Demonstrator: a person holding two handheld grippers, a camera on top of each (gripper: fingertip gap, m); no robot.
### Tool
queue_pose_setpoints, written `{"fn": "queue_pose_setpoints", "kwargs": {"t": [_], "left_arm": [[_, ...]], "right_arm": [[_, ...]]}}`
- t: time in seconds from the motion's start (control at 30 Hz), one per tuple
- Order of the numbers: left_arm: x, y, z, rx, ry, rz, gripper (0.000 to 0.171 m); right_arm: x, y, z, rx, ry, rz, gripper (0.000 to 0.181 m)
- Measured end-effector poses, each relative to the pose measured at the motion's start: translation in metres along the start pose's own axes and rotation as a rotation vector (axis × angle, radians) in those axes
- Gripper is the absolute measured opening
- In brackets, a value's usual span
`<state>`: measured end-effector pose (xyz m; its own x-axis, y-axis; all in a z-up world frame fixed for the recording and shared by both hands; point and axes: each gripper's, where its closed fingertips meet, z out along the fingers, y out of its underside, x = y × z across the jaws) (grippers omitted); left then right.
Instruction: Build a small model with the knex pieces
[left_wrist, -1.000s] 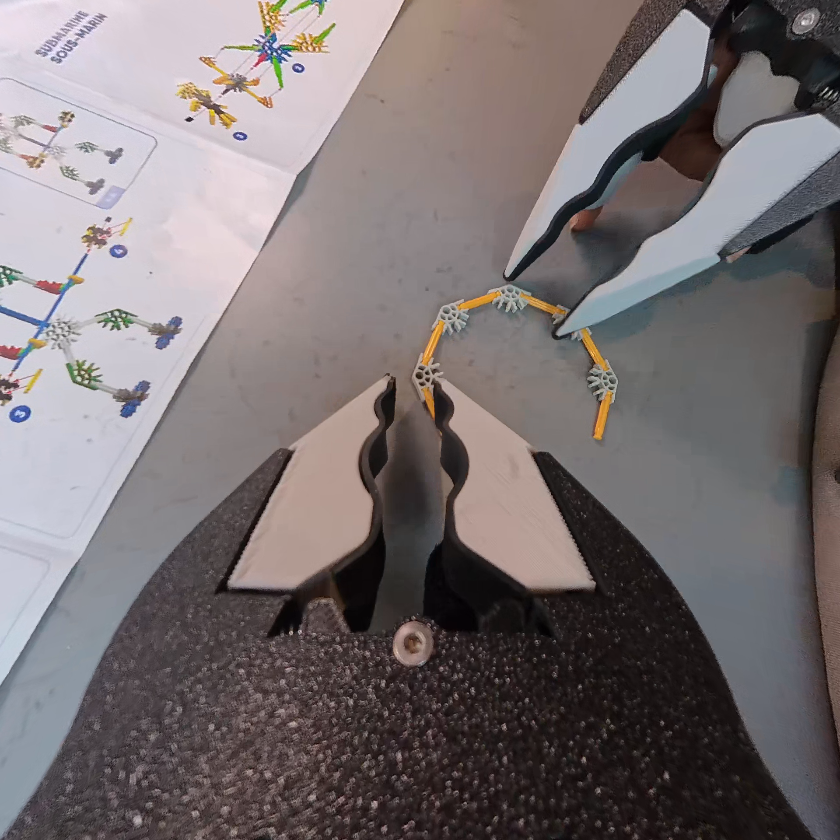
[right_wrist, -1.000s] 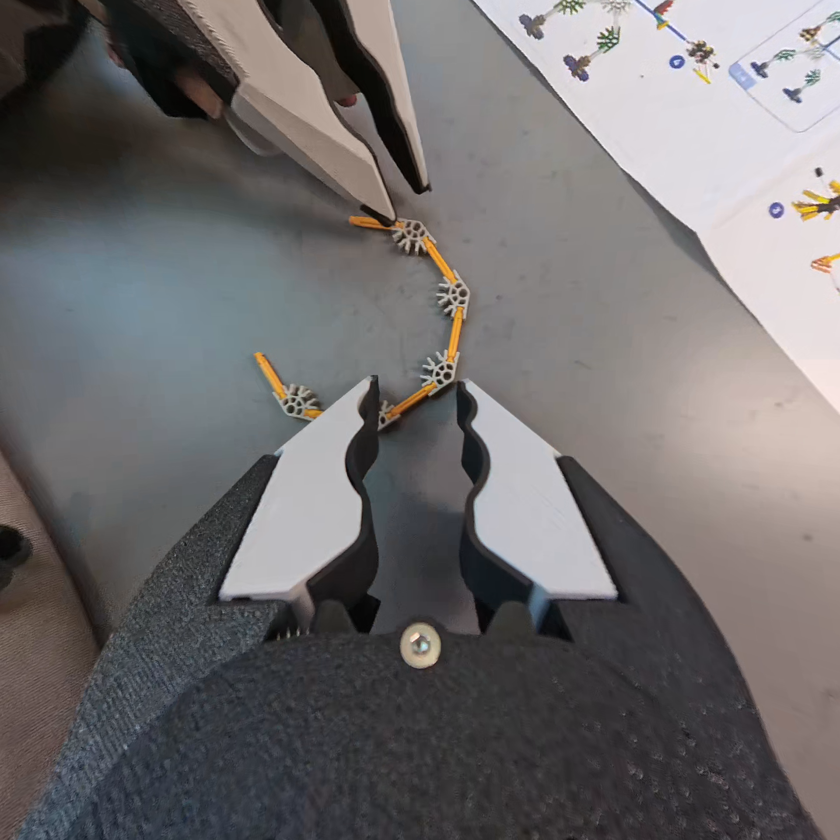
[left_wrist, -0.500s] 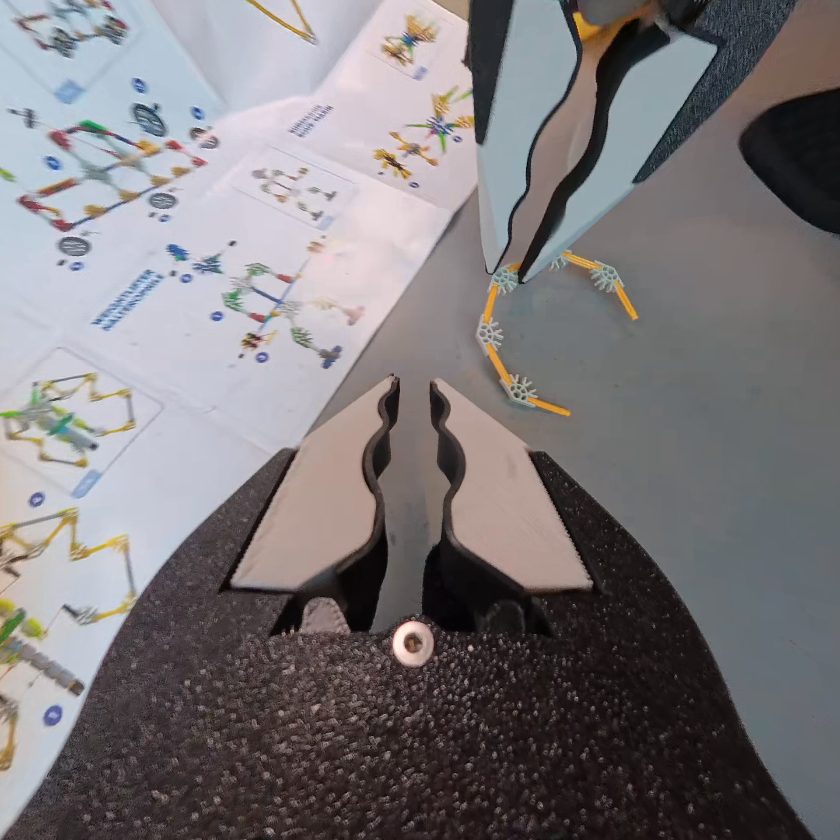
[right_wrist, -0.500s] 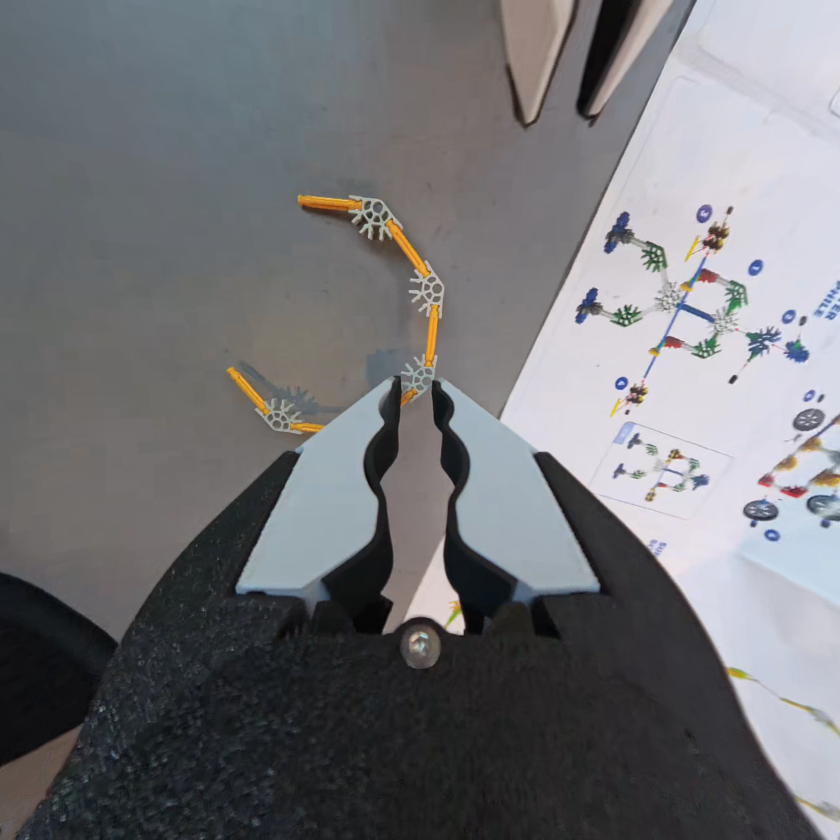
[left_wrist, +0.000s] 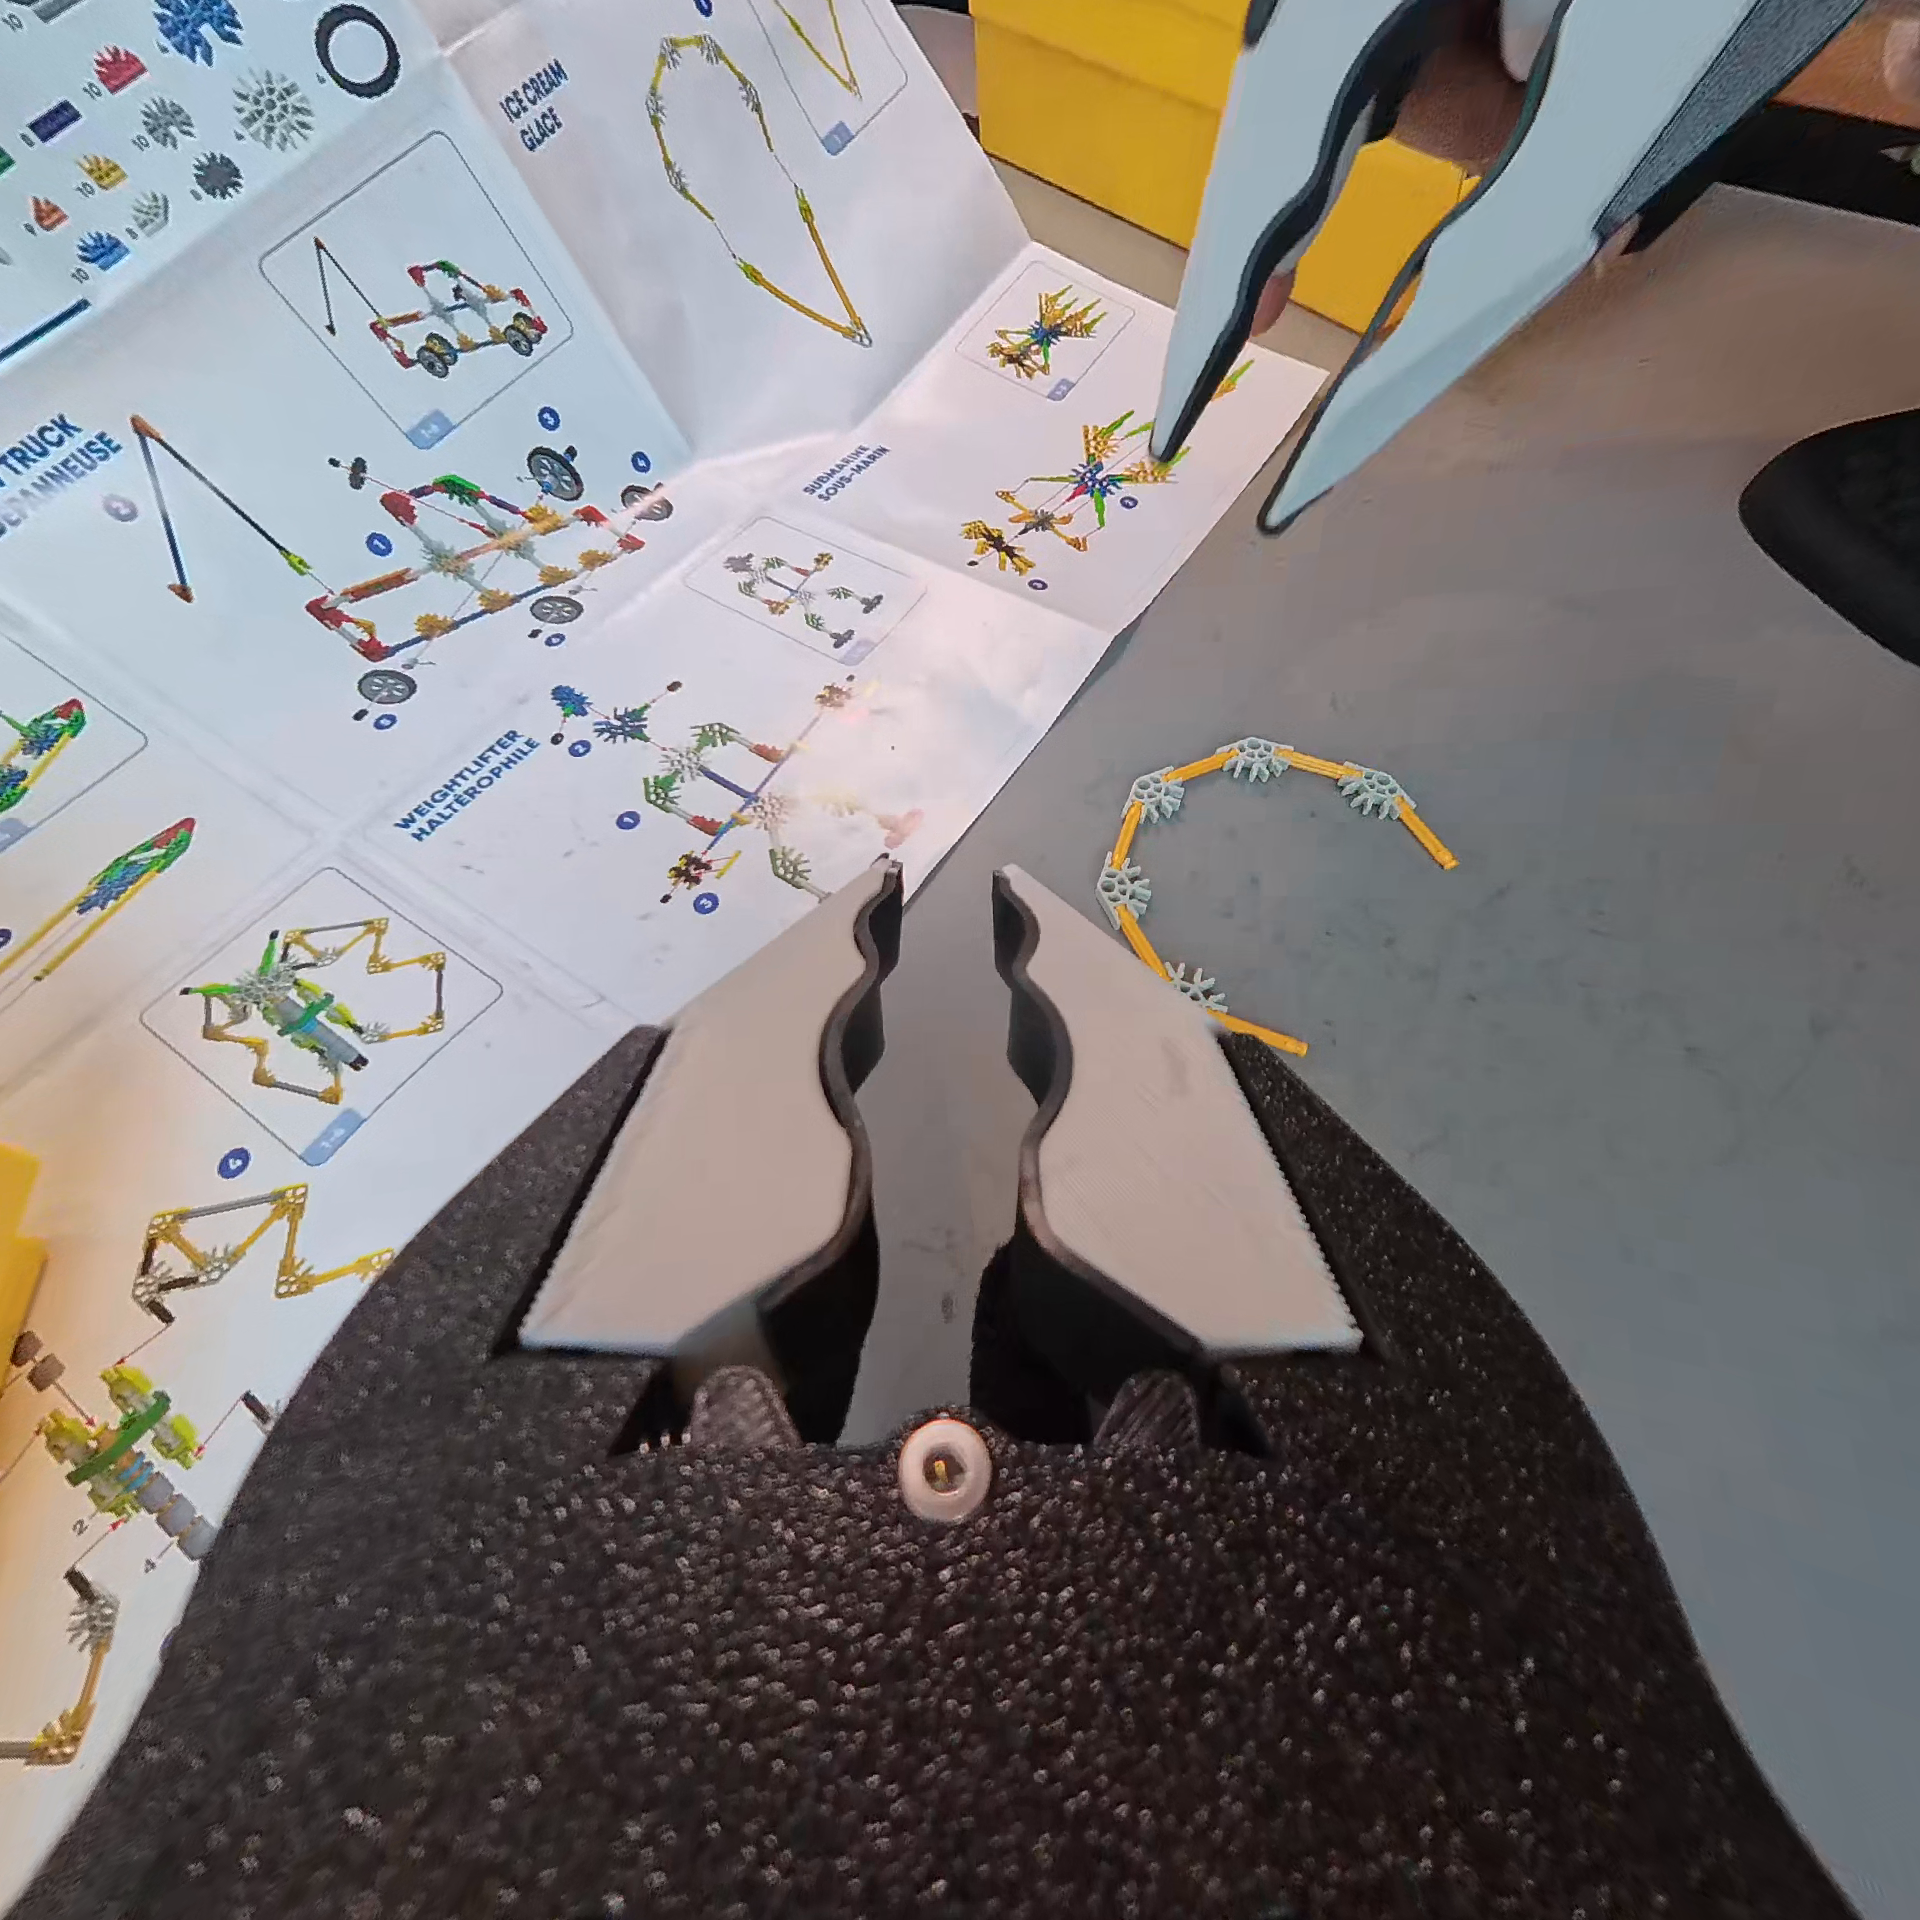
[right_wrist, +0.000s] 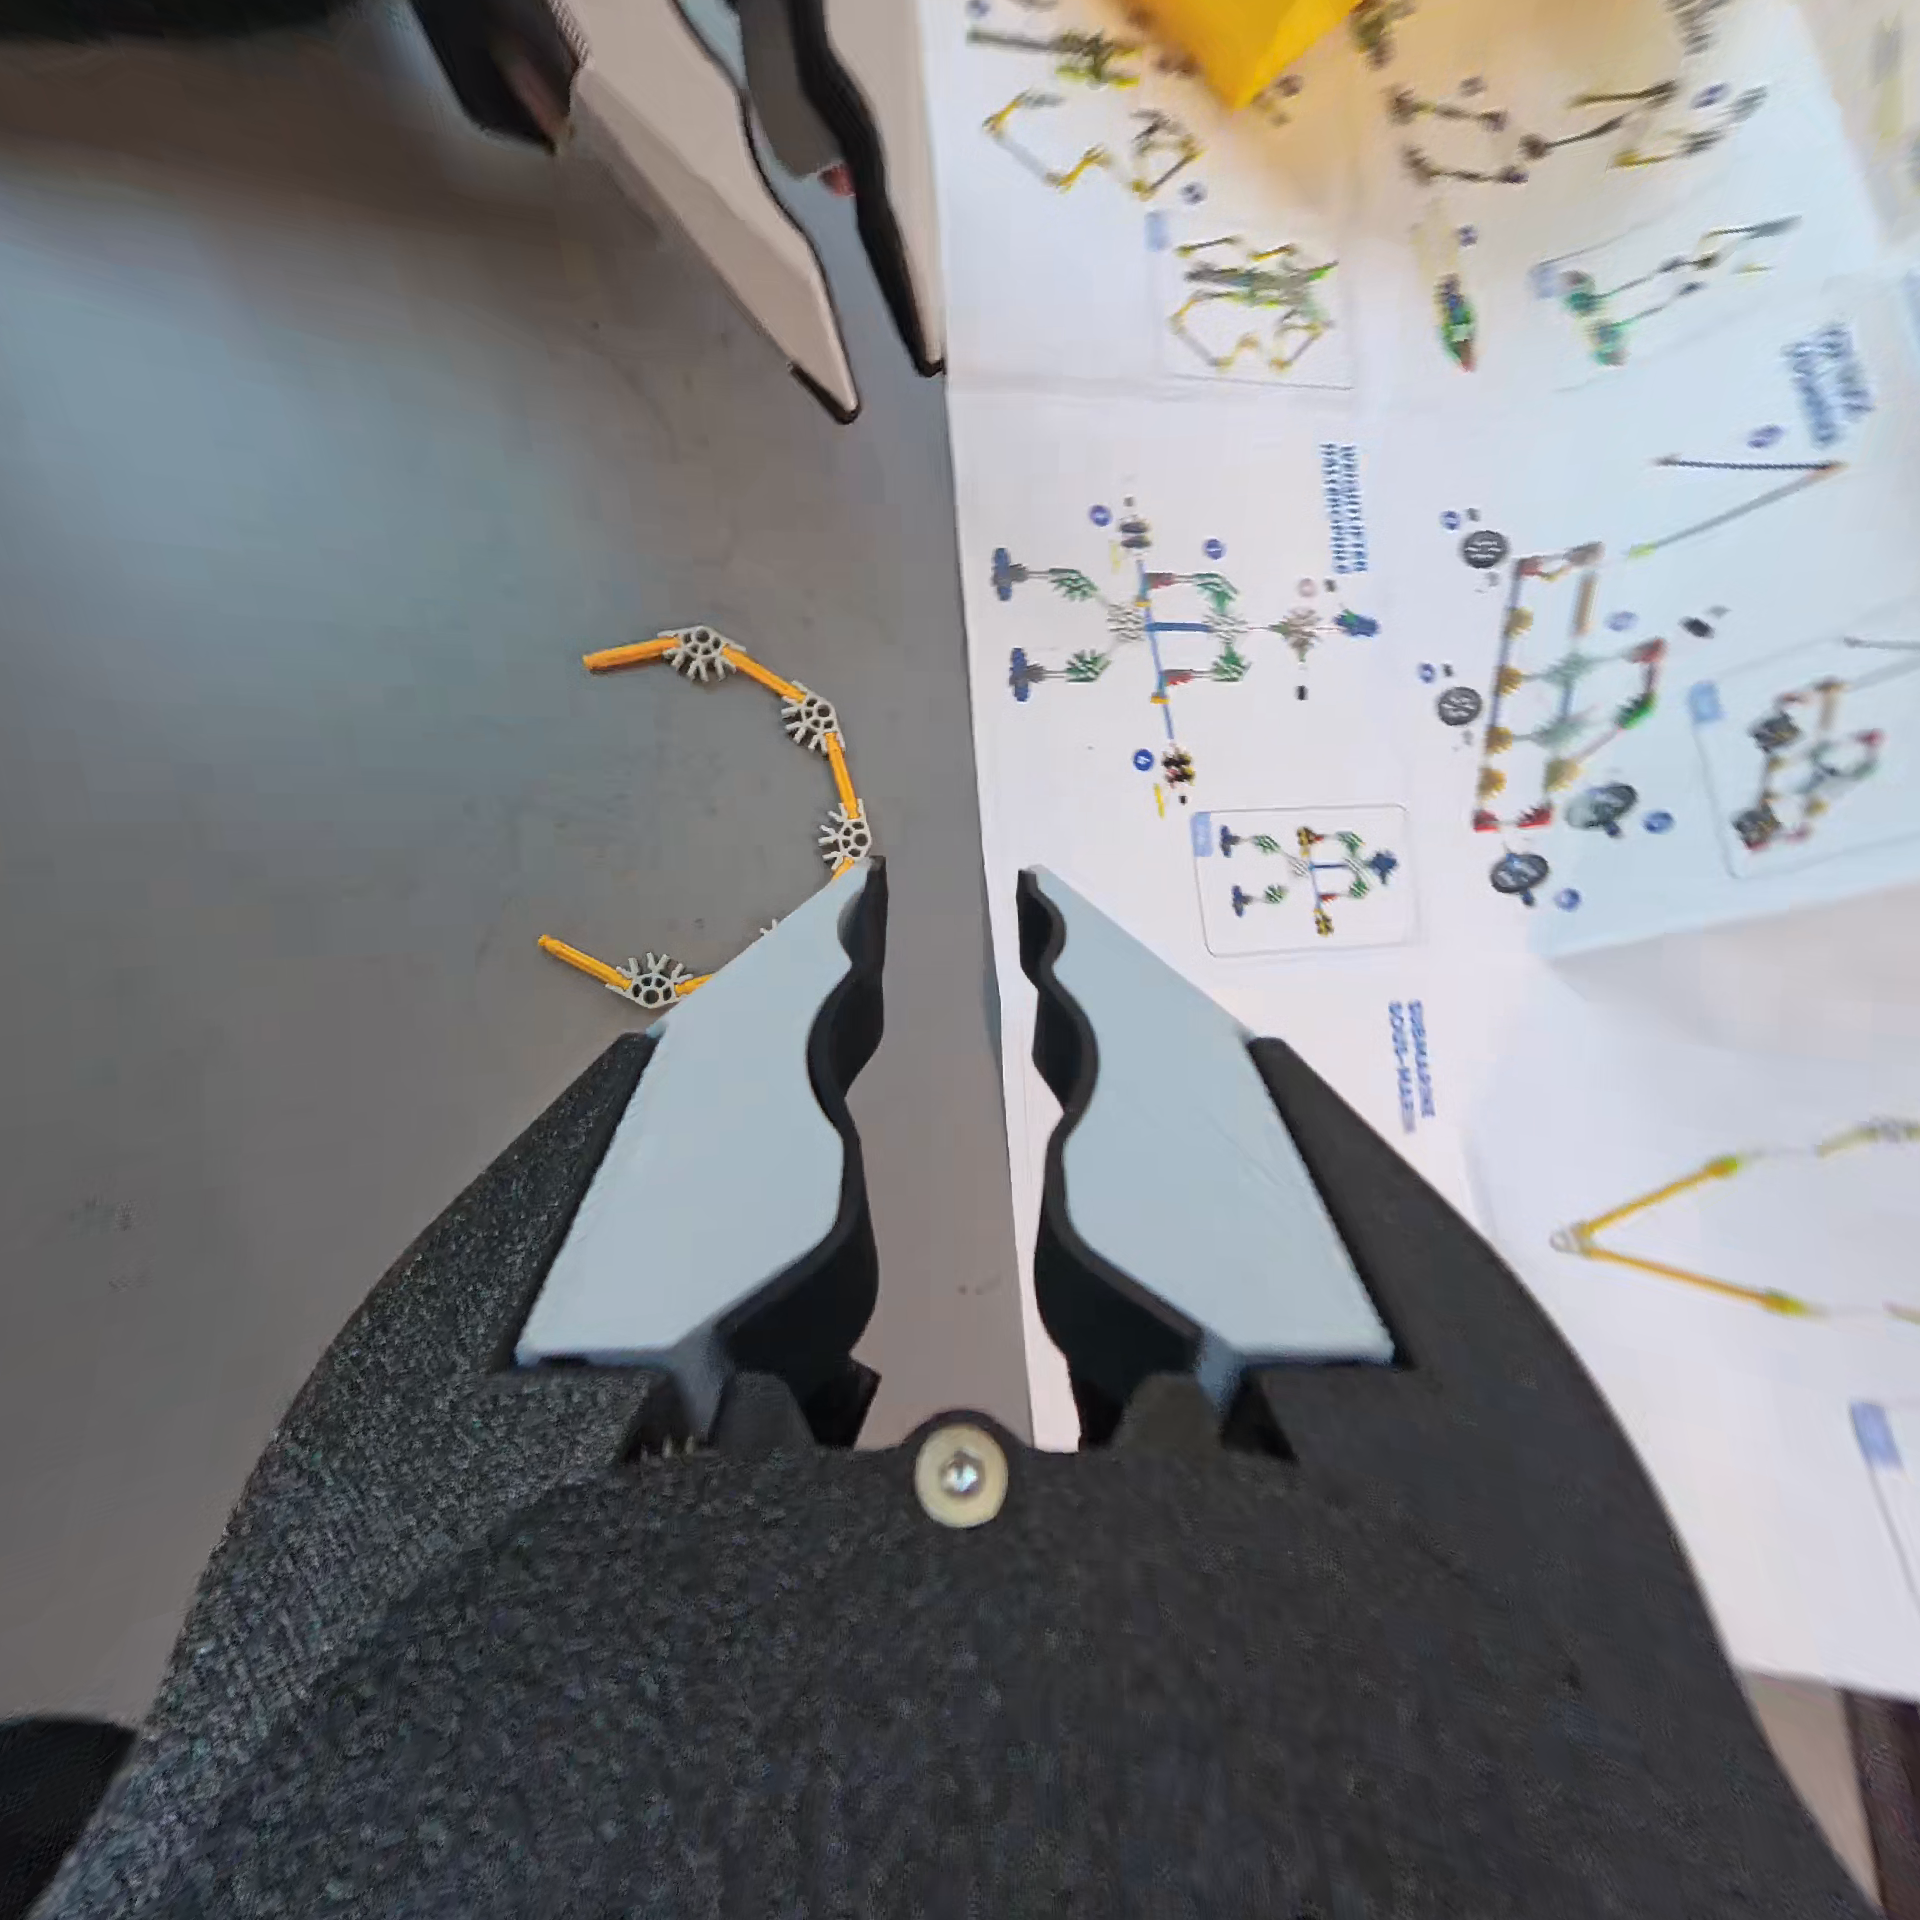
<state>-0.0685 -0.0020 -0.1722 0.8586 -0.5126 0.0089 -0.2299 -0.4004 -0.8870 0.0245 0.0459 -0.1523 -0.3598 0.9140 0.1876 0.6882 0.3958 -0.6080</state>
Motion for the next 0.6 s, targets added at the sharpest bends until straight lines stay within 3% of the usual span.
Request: {"fn": "queue_pose_setpoints", "kwargs": {"t": [0.07, 0.2, 0.33, 0.47, 0.6], "left_arm": [[0.000, 0.000, 0.001, 0.002, -0.001, 0.001, 0.017], [0.011, 0.006, 0.007, -0.018, 0.056, -0.036, 0.017], [0.025, 0.018, 0.016, -0.082, 0.106, -0.029, 0.020], [0.046, 0.025, 0.023, -0.125, 0.195, -0.069, 0.022], [0.053, 0.038, 0.031, -0.208, 0.185, -0.101, 0.022]], "right_arm": [[-0.001, 0.010, -0.024, 0.104, 0.082, 0.088, 0.026], [-0.037, 0.043, -0.055, 0.289, 0.110, 0.256, 0.029], [-0.068, 0.081, -0.060, 0.317, 0.190, 0.340, 0.030], [-0.064, 0.070, -0.081, 0.407, 0.375, 0.230, 0.022], [-0.056, 0.073, -0.073, 0.396, 0.373, 0.252, 0.022]]}}
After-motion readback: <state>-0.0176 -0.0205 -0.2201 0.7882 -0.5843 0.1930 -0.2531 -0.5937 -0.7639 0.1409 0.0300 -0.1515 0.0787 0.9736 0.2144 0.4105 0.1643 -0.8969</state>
